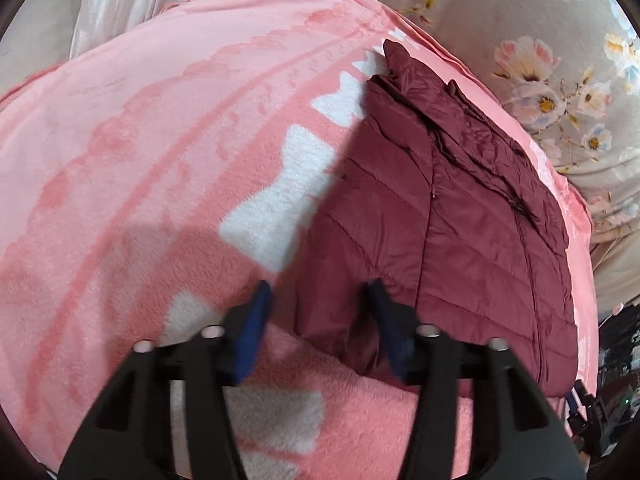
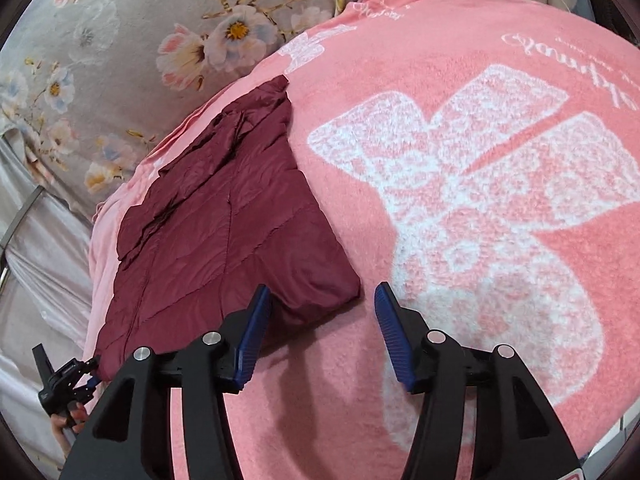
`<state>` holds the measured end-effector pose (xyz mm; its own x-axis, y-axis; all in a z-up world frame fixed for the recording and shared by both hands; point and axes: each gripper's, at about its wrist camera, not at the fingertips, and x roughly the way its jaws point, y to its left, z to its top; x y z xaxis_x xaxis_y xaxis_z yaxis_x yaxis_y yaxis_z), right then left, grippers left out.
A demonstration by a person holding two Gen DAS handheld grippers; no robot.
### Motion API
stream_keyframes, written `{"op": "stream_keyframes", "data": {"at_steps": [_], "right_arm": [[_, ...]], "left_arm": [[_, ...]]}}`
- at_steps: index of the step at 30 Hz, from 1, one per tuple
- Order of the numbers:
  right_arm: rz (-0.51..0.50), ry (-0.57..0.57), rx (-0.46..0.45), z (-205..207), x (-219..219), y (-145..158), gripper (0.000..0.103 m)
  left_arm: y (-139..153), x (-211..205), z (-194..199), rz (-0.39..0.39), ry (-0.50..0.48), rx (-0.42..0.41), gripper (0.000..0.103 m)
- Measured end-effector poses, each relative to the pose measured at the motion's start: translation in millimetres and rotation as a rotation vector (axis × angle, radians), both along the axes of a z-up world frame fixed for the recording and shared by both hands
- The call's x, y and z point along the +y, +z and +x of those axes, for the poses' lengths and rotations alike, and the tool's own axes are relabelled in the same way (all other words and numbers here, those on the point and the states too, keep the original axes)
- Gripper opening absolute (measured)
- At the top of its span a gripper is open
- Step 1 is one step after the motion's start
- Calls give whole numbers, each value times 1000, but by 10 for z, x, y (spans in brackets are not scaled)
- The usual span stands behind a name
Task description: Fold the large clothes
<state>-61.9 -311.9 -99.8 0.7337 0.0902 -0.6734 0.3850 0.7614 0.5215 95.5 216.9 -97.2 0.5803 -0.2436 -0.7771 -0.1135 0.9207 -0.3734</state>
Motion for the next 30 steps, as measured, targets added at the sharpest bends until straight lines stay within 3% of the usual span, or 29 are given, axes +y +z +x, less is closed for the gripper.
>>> {"op": "stream_keyframes", "data": {"at_steps": [2,3,4,5,7,10,16,23,27,30], "right_arm": [[-1,9,-5,33,23,1,54],[13,19,-10,67,33,-2,45],[35,33,-13,93,43,-13,26],[58,46,-19,97,55,-24,19],[60,52,-52,58,84,43,7],[14,71,-111,-93,169,259,4],[-132,113,-208,-650,410,808,3],[-216,102,-287,-1529,509,1331,3],[-236,83,-383,-1672,514,1738,2],[-201,70,-445,-1414,401,1864,2]], "left_arm": [[-5,-21,29,-6,2,-4,57],[3,-46,48,-2,-5,-7,56],[8,-72,69,-5,-14,-5,52],[14,-86,76,-14,-25,-6,45],[31,-110,84,-54,-51,7,18],[152,-76,17,-76,-60,-13,7],[572,127,-342,-145,-94,-69,4],[1058,491,-1265,-168,-99,-123,4],[1588,571,-1581,-167,-98,-250,4],[1895,471,-1499,-136,-108,-353,4]]}}
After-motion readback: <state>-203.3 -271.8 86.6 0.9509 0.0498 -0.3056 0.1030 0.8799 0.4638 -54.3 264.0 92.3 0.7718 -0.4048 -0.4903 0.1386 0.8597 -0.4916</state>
